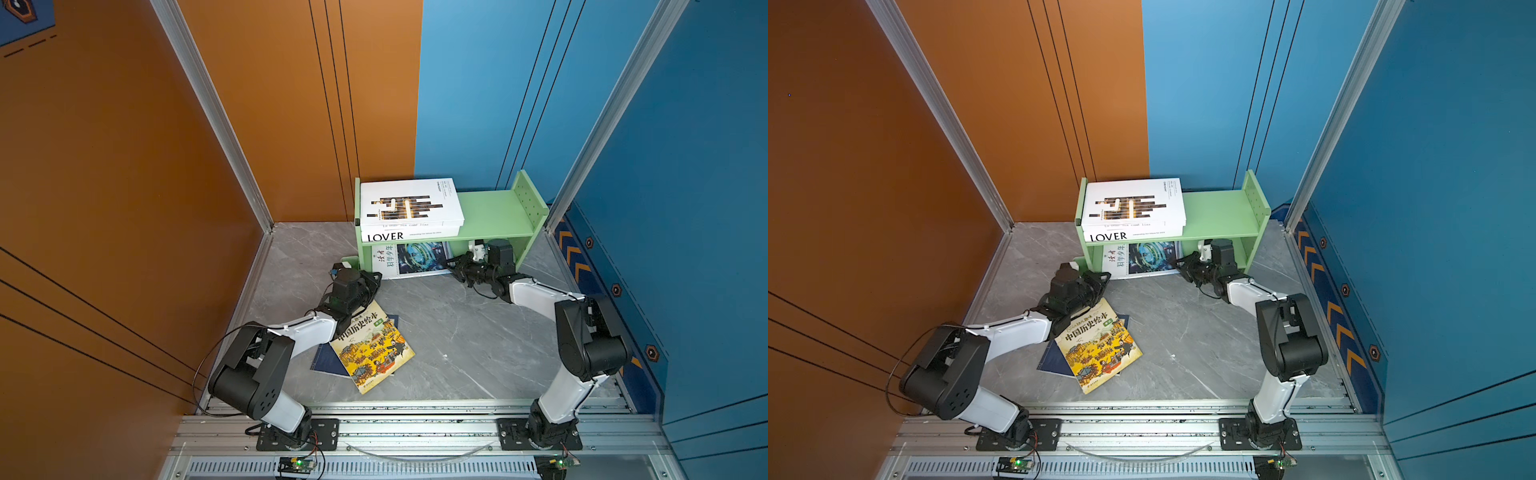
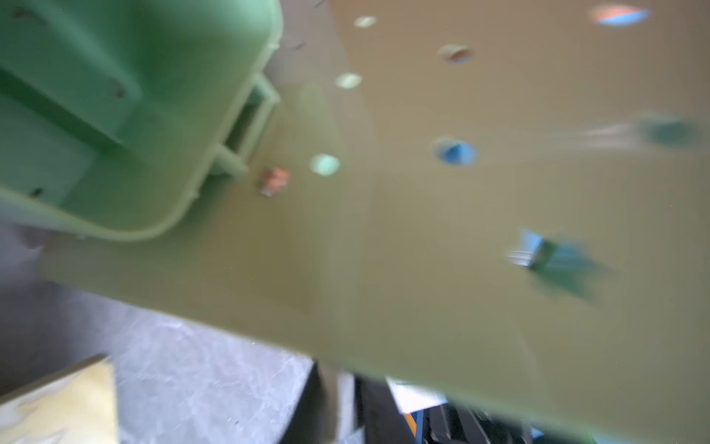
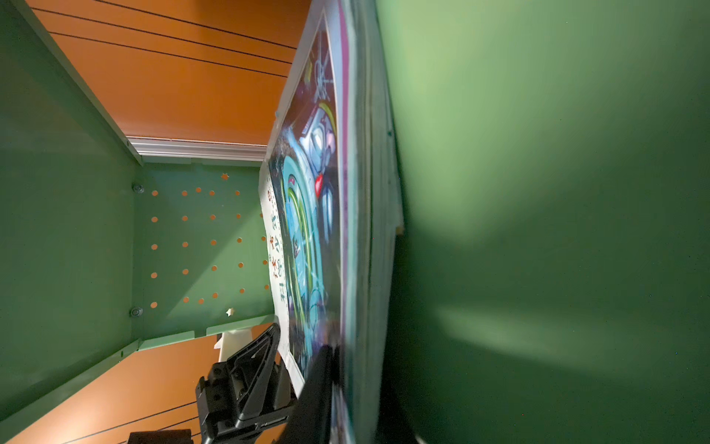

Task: Stacking books/files
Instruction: Place the book at the bookshelf.

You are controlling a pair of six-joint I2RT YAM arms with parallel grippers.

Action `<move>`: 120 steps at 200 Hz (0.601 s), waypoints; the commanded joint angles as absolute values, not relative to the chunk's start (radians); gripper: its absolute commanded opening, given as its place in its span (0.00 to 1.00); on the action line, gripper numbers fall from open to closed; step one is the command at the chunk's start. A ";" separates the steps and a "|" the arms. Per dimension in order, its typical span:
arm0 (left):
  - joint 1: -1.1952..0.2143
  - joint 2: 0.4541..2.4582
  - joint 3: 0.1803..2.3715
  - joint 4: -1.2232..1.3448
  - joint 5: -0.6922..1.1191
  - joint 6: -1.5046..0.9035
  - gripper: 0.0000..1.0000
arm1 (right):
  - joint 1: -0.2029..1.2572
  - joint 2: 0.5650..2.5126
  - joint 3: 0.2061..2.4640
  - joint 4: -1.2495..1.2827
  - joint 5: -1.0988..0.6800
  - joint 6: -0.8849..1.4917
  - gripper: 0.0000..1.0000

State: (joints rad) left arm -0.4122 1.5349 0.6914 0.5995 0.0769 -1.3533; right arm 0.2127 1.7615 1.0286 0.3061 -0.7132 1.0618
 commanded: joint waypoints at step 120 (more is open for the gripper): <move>-0.430 1.530 0.655 0.697 -0.040 -1.401 0.00 | 0.199 1.687 0.964 0.259 -0.672 1.065 0.33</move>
